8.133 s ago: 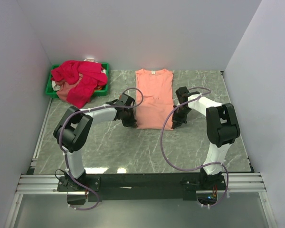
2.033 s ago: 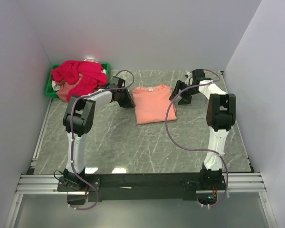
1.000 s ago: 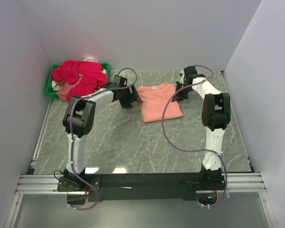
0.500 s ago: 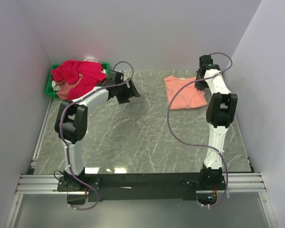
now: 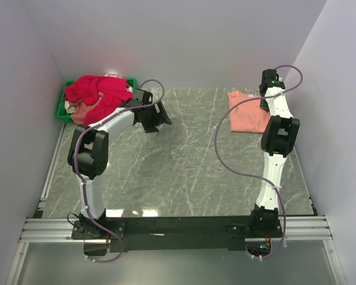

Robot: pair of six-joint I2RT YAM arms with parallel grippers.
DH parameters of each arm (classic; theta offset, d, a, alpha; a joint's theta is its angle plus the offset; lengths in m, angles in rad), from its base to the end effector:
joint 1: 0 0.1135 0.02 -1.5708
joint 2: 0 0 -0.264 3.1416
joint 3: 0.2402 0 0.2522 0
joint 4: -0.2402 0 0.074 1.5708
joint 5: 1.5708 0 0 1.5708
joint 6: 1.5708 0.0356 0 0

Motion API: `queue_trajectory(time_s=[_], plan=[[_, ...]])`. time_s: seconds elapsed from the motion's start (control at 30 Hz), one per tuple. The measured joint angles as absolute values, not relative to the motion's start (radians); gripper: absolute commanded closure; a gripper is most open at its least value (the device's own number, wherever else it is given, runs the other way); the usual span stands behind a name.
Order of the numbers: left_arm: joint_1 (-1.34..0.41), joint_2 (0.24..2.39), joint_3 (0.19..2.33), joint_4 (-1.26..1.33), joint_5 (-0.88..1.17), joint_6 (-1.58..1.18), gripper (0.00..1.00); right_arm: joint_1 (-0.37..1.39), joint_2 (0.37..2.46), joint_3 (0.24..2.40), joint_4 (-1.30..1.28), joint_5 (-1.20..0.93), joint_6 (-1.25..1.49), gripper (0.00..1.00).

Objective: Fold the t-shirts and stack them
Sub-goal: Neatly place the folded tshirt to the corner

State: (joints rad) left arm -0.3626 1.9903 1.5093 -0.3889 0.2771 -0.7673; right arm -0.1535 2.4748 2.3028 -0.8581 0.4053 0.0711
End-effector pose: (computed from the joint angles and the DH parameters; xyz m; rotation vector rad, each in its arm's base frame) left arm 0.4100 -0.1660 0.2117 -0.3890 2.5496 -0.8075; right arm 0.5256 -0.0955 0.2025 0.4327 2.5331 -0.5560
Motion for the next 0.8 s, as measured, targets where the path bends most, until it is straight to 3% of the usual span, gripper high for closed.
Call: queue_trajectory(time_s=[0.5, 0.53, 0.6, 0.63, 0.73, 0.8], plan=[[-0.363, 1.990, 1.510, -0.461, 0.263, -0.767, 0.17, -0.157, 2.511, 2.341, -0.724, 0.590, -0.047, 1.00], [-0.363, 1.990, 1.510, -0.465, 0.263, -0.767, 0.17, -0.157, 2.511, 2.341, -0.714, 0.600, -0.051, 0.95], [-0.363, 1.990, 1.510, -0.473, 0.261, -0.767, 0.18, -0.158, 2.511, 2.341, -0.695, 0.618, -0.056, 0.74], [-0.363, 1.990, 1.510, -0.477, 0.260, -0.768, 0.18, -0.158, 2.511, 2.341, -0.687, 0.625, -0.055, 0.47], [-0.363, 1.990, 1.510, -0.478, 0.260, -0.767, 0.17, -0.158, 2.511, 2.341, -0.665, 0.640, -0.063, 0.25], [-0.363, 1.989, 1.510, -0.478, 0.259, -0.767, 0.17, -0.158, 2.511, 2.341, -0.654, 0.646, -0.056, 0.21]])
